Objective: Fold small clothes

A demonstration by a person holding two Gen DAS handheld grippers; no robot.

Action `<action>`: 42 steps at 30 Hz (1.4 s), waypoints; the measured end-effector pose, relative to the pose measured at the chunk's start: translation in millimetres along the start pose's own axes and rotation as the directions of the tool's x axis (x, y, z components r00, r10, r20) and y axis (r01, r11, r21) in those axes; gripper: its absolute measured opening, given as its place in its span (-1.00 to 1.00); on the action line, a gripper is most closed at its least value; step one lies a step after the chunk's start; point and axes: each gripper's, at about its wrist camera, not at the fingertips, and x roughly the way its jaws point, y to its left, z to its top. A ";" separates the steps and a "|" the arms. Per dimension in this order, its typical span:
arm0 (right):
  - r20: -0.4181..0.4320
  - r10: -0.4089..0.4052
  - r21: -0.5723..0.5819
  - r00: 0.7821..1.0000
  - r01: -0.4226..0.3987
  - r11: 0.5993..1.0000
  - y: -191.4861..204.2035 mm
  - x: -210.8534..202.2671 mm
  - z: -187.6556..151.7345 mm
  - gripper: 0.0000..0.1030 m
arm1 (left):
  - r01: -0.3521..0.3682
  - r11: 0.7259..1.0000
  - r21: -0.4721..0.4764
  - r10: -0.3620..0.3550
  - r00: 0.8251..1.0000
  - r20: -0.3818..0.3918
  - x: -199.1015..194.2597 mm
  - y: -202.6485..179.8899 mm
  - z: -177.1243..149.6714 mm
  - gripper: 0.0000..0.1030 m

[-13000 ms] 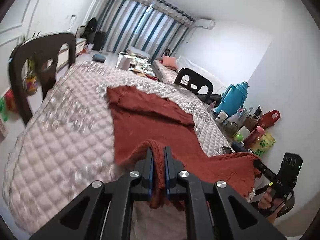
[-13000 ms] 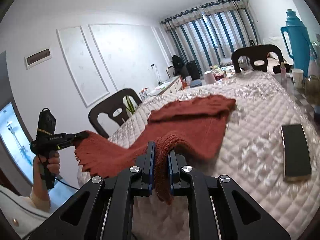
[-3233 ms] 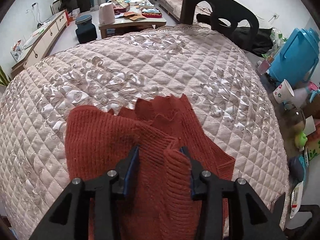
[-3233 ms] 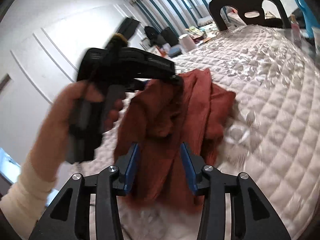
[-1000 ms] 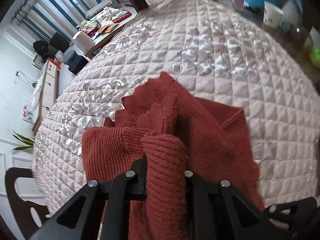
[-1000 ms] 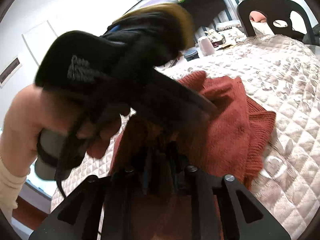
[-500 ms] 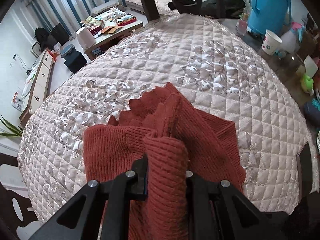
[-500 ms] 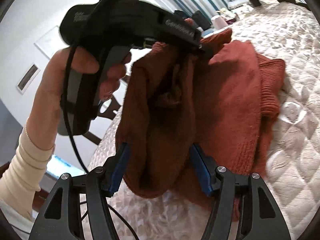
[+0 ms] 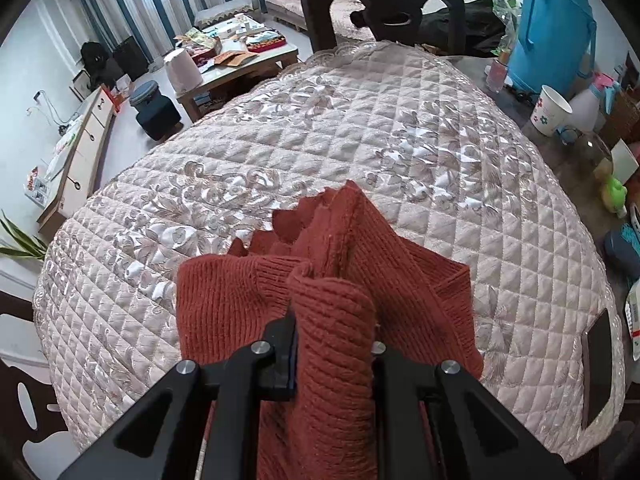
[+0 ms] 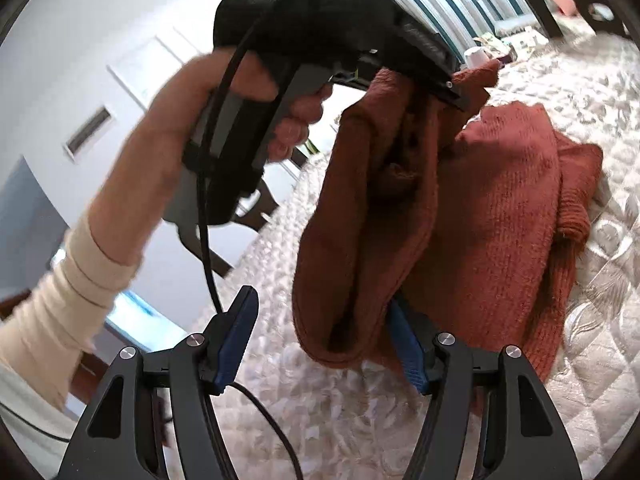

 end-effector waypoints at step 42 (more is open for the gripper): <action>-0.013 -0.469 0.121 0.883 0.467 0.876 -14.3 -56.4 -5.5 -0.46 | 0.249 0.962 -0.116 -0.237 0.966 0.105 6.4 -18.9 12.8 0.35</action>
